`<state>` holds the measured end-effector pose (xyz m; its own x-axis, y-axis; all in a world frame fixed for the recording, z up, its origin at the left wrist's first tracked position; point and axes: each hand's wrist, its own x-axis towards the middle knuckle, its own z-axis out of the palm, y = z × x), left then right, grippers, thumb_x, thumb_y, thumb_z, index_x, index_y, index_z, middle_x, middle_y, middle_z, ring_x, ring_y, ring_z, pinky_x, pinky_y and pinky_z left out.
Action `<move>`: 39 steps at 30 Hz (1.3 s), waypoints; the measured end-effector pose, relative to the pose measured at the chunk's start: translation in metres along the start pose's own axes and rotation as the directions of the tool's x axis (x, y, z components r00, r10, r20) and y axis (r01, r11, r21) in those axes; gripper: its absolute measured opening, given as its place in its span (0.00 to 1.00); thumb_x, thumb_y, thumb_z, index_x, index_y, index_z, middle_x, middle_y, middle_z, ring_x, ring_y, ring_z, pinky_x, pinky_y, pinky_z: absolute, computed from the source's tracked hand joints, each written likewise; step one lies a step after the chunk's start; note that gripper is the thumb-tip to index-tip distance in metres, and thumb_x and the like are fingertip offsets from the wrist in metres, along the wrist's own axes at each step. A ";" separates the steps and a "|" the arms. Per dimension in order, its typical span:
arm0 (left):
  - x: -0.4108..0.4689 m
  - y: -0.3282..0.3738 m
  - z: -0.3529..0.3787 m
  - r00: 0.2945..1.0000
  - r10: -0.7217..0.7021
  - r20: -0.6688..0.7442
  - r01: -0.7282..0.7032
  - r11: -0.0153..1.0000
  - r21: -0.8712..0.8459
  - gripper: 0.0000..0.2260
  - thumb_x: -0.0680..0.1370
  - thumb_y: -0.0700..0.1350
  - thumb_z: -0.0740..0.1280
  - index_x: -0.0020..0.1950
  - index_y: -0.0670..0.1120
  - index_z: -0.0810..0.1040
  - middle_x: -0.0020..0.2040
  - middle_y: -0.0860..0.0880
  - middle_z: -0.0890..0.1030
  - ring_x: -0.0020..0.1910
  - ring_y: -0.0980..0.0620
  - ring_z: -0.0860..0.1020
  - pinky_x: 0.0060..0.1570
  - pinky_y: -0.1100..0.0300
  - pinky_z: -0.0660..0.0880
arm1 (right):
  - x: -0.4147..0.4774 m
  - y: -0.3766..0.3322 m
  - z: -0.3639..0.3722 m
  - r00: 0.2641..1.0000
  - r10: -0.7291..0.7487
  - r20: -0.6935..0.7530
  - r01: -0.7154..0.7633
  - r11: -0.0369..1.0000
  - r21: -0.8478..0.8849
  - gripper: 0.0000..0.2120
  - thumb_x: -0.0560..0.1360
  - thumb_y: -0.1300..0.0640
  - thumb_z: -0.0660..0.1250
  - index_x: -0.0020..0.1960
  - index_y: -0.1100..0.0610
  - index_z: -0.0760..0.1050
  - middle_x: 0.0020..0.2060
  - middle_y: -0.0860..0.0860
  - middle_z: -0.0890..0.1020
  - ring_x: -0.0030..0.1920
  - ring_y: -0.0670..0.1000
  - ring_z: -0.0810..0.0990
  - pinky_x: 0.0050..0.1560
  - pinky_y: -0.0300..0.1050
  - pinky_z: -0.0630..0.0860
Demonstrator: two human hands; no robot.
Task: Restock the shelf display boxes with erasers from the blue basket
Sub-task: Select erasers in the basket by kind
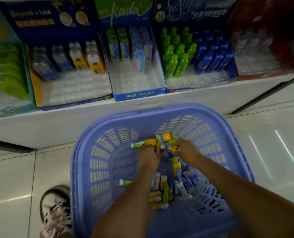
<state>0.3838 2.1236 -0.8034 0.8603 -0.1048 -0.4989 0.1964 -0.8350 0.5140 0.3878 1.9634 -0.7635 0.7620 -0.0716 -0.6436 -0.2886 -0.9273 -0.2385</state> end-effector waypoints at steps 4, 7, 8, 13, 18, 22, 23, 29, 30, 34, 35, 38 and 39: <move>0.007 0.002 0.006 0.999 -0.046 -0.021 0.048 0.989 0.142 0.14 0.77 0.54 0.63 0.49 0.45 0.80 0.55 0.43 0.79 0.62 0.43 0.69 0.64 0.53 0.63 | -0.010 0.008 -0.009 0.998 0.052 -0.027 -0.037 0.923 0.383 0.17 0.75 0.56 0.69 0.60 0.61 0.72 0.51 0.54 0.75 0.49 0.52 0.76 0.44 0.43 0.70; 0.005 0.001 0.004 0.997 -0.068 -0.033 0.071 0.993 0.091 0.14 0.78 0.50 0.62 0.51 0.40 0.80 0.54 0.40 0.80 0.60 0.41 0.72 0.61 0.52 0.65 | -0.021 0.002 -0.023 0.999 0.051 0.009 -0.042 0.699 0.714 0.18 0.74 0.61 0.70 0.62 0.59 0.73 0.50 0.56 0.76 0.36 0.49 0.76 0.33 0.38 0.72; 0.002 0.002 0.001 0.996 -0.082 -0.018 0.082 0.996 0.028 0.14 0.78 0.48 0.62 0.49 0.38 0.80 0.51 0.38 0.81 0.57 0.40 0.74 0.57 0.51 0.68 | -0.024 0.000 -0.027 0.999 0.036 0.014 -0.035 0.657 0.753 0.18 0.74 0.62 0.70 0.63 0.58 0.73 0.50 0.57 0.76 0.34 0.49 0.74 0.32 0.39 0.71; -0.004 0.008 -0.036 0.979 -0.172 0.110 0.193 0.956 -0.221 0.17 0.78 0.46 0.64 0.42 0.32 0.79 0.44 0.33 0.80 0.45 0.37 0.79 0.42 0.49 0.73 | -0.042 -0.011 -0.044 0.990 -0.134 0.045 0.022 0.462 0.887 0.13 0.76 0.67 0.65 0.57 0.55 0.78 0.35 0.54 0.71 0.30 0.49 0.67 0.32 0.40 0.69; -0.018 0.008 -0.089 0.966 -0.124 0.227 0.232 0.801 -0.552 0.14 0.72 0.36 0.70 0.27 0.42 0.73 0.26 0.42 0.75 0.28 0.44 0.76 0.39 0.49 0.76 | -0.064 -0.050 -0.068 0.954 -0.264 -0.144 0.247 0.414 0.876 0.10 0.77 0.64 0.63 0.51 0.52 0.79 0.37 0.54 0.74 0.32 0.46 0.73 0.34 0.38 0.69; -0.047 0.009 -0.143 0.948 0.074 0.309 0.109 0.838 -0.534 0.06 0.74 0.37 0.71 0.39 0.42 0.75 0.32 0.46 0.79 0.29 0.55 0.79 0.32 0.62 0.78 | -0.095 -0.100 -0.092 0.852 -0.374 -0.366 0.488 0.314 0.814 0.09 0.70 0.57 0.71 0.49 0.50 0.78 0.36 0.48 0.81 0.34 0.45 0.78 0.36 0.36 0.75; -0.053 0.010 -0.158 0.953 0.097 0.287 0.076 0.841 -0.536 0.07 0.74 0.37 0.71 0.40 0.43 0.74 0.34 0.46 0.79 0.31 0.54 0.79 0.32 0.63 0.78 | -0.103 -0.112 -0.099 0.814 -0.371 -0.447 0.558 0.291 0.777 0.09 0.69 0.56 0.72 0.48 0.49 0.79 0.37 0.46 0.82 0.35 0.46 0.79 0.38 0.35 0.76; -0.082 0.005 -0.241 0.987 0.154 -0.044 -0.131 0.618 -0.775 0.07 0.74 0.36 0.70 0.42 0.45 0.74 0.35 0.46 0.77 0.30 0.54 0.75 0.36 0.60 0.75 | -0.106 -0.191 -0.144 0.610 -0.322 -0.724 0.783 0.387 0.487 0.08 0.75 0.58 0.69 0.54 0.53 0.76 0.41 0.46 0.81 0.38 0.39 0.80 0.42 0.31 0.76; -0.086 0.004 -0.253 0.985 0.138 -0.105 -0.166 0.560 -0.812 0.05 0.74 0.37 0.70 0.43 0.45 0.76 0.36 0.47 0.80 0.31 0.55 0.76 0.36 0.61 0.76 | -0.102 -0.205 -0.150 0.575 -0.299 -0.762 0.799 0.406 0.444 0.09 0.74 0.58 0.70 0.53 0.54 0.75 0.42 0.46 0.80 0.39 0.38 0.79 0.42 0.31 0.76; -0.090 0.000 -0.279 0.941 0.012 -0.339 -0.309 0.439 -0.844 0.05 0.72 0.40 0.71 0.45 0.43 0.77 0.45 0.38 0.82 0.44 0.48 0.79 0.51 0.50 0.77 | -0.075 -0.262 -0.168 0.518 -0.376 -0.768 0.785 0.566 0.252 0.10 0.70 0.60 0.73 0.49 0.59 0.76 0.41 0.50 0.80 0.38 0.42 0.76 0.39 0.27 0.73; -0.091 -0.001 -0.282 0.925 -0.026 -0.378 -0.333 0.419 -0.845 0.07 0.70 0.42 0.72 0.43 0.44 0.76 0.45 0.39 0.81 0.45 0.46 0.79 0.54 0.48 0.76 | -0.067 -0.273 -0.171 0.524 -0.420 -0.741 0.764 0.616 0.191 0.10 0.70 0.61 0.73 0.50 0.60 0.77 0.41 0.51 0.81 0.39 0.44 0.76 0.38 0.26 0.71; -0.091 -0.010 -0.285 0.899 -0.104 -0.425 -0.364 0.359 -0.859 0.07 0.70 0.41 0.72 0.42 0.46 0.74 0.45 0.41 0.81 0.49 0.42 0.80 0.54 0.47 0.77 | -0.048 -0.295 -0.175 0.559 -0.509 -0.654 0.664 0.747 -0.014 0.10 0.71 0.59 0.72 0.51 0.59 0.78 0.44 0.52 0.82 0.44 0.48 0.77 0.41 0.31 0.70; -0.089 -0.013 -0.284 0.897 -0.116 -0.426 -0.369 0.331 -0.868 0.06 0.73 0.40 0.71 0.43 0.45 0.74 0.44 0.42 0.81 0.48 0.42 0.80 0.52 0.49 0.79 | -0.043 -0.299 -0.174 0.564 -0.530 -0.633 0.646 0.761 -0.061 0.10 0.71 0.58 0.72 0.51 0.58 0.78 0.46 0.53 0.83 0.47 0.49 0.78 0.45 0.36 0.72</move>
<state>0.4383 2.2971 -0.5672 0.9496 0.2325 -0.2102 0.1560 0.2311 0.9603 0.5422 2.1801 -0.5374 0.9497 0.2188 0.2240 0.3087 -0.7741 -0.5527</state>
